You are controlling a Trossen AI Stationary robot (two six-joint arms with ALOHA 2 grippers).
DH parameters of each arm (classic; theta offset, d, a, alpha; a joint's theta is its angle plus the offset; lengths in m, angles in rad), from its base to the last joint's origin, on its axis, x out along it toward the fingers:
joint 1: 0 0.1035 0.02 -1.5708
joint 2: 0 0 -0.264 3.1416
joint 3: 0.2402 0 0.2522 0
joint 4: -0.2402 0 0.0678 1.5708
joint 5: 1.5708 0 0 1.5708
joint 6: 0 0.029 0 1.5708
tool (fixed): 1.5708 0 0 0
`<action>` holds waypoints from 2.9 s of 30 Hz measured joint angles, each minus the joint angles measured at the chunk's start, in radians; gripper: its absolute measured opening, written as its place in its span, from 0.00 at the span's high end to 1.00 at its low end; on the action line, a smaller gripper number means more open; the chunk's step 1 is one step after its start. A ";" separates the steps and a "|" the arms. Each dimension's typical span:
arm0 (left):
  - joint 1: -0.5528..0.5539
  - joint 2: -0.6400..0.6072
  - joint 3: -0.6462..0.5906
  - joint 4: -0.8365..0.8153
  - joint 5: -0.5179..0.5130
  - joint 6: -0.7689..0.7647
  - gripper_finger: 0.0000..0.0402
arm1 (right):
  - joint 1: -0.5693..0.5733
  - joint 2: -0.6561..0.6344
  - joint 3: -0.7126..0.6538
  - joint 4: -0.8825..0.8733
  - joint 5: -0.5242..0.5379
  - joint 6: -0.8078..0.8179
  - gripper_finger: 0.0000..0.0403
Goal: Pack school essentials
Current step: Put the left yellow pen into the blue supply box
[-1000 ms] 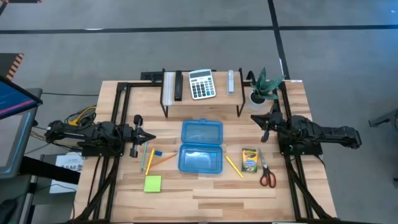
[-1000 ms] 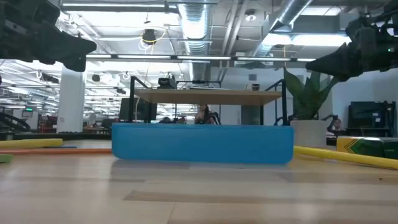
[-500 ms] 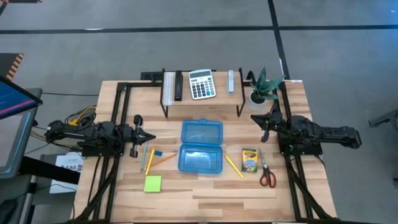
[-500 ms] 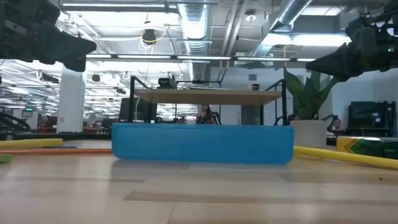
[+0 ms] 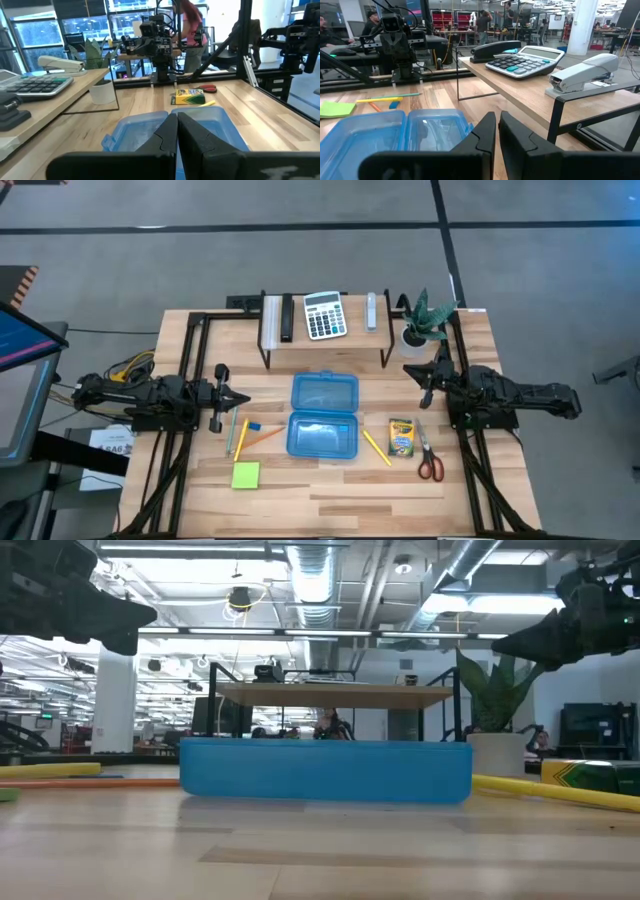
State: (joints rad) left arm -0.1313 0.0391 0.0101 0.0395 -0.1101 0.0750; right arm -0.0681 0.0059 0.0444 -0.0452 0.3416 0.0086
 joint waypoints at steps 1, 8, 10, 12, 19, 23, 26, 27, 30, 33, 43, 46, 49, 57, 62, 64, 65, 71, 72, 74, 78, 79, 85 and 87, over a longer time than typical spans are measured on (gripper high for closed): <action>0.000 0.000 0.000 0.000 0.000 0.000 1.00 | 0.000 0.000 0.000 0.000 0.000 0.000 0.88; 0.000 0.000 0.000 0.004 -0.002 -0.037 1.00 | 0.000 0.000 0.000 0.000 0.000 0.000 0.88; 0.000 0.000 0.000 0.005 -0.002 -0.040 1.00 | 0.000 0.000 0.000 0.000 0.000 0.000 0.88; 0.000 0.000 0.000 0.004 -0.002 -0.037 1.00 | 0.000 0.000 0.000 0.000 0.000 0.000 0.88; 0.000 0.000 0.000 0.005 -0.003 -0.009 1.00 | 0.000 0.000 0.000 0.000 0.000 0.000 0.88; 0.000 0.000 0.000 0.004 -0.009 0.030 1.00 | 0.000 0.000 0.000 0.000 0.000 0.000 0.88; 0.000 0.000 0.000 0.006 -0.010 -0.007 1.00 | 0.000 0.000 0.000 0.000 0.000 0.000 0.88; 0.000 0.000 0.000 0.012 -0.012 -0.030 1.00 | 0.000 0.000 0.000 0.000 0.000 0.000 0.88; 0.000 0.000 0.015 -0.010 -0.054 -0.087 1.00 | 0.000 0.000 0.000 0.000 0.000 0.000 0.88; 0.000 0.000 0.056 -0.088 -0.120 -0.175 1.00 | 0.000 0.000 0.000 0.000 0.000 0.000 0.88; 0.000 0.000 0.196 -0.457 -0.222 -0.542 1.00 | 0.000 0.000 0.000 0.000 0.000 0.000 0.88; 0.000 0.009 0.196 -0.480 -0.257 -0.564 1.00 | 0.000 0.000 0.000 0.000 0.000 0.000 0.88; 0.000 0.049 0.197 -0.494 -0.272 -0.600 1.00 | 0.000 0.000 0.000 0.000 0.000 0.000 0.88; 0.000 0.245 0.197 -0.458 -0.247 -0.690 1.00 | 0.000 0.000 0.000 0.000 0.000 0.000 0.88; -0.023 0.356 0.254 -0.437 -0.227 -0.748 1.00 | 0.000 0.000 0.000 0.000 0.000 0.000 0.88; -0.045 0.404 0.292 -0.439 -0.240 -0.758 1.00 | 0.000 0.000 0.000 0.000 0.000 0.000 0.88; -0.058 0.431 0.312 -0.447 -0.252 -0.753 1.00 | 0.000 0.000 0.000 0.000 0.000 0.000 0.88; -0.117 0.570 0.449 -0.545 -0.299 -0.754 1.00 | 0.000 0.000 0.000 0.000 0.000 0.000 0.88; -0.127 0.591 0.476 -0.576 -0.300 -0.772 1.00 | 0.000 0.000 0.000 0.000 0.000 0.000 0.88; -0.149 0.623 0.517 -0.648 -0.300 -0.812 1.00 | 0.000 0.000 0.000 0.000 0.000 0.000 0.88; -0.204 0.681 0.559 -0.748 -0.303 -0.905 1.00 | 0.000 0.000 0.000 0.000 0.000 0.000 0.88; -0.220 0.691 0.559 -0.757 -0.304 -0.931 1.00 | 0.000 0.000 0.000 0.000 0.000 0.000 0.88; -0.338 0.748 0.559 -0.800 -0.316 -1.079 1.00 | 0.000 0.000 0.000 0.000 0.000 0.000 0.88; -0.378 0.761 0.559 -0.799 -0.324 -1.118 1.00 | 0.000 0.000 0.000 0.000 0.000 0.000 0.88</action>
State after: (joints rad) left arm -0.5097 0.8002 0.5690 -0.7593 -0.4341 -1.0428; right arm -0.0677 0.0059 0.0442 -0.0448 0.3420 0.0088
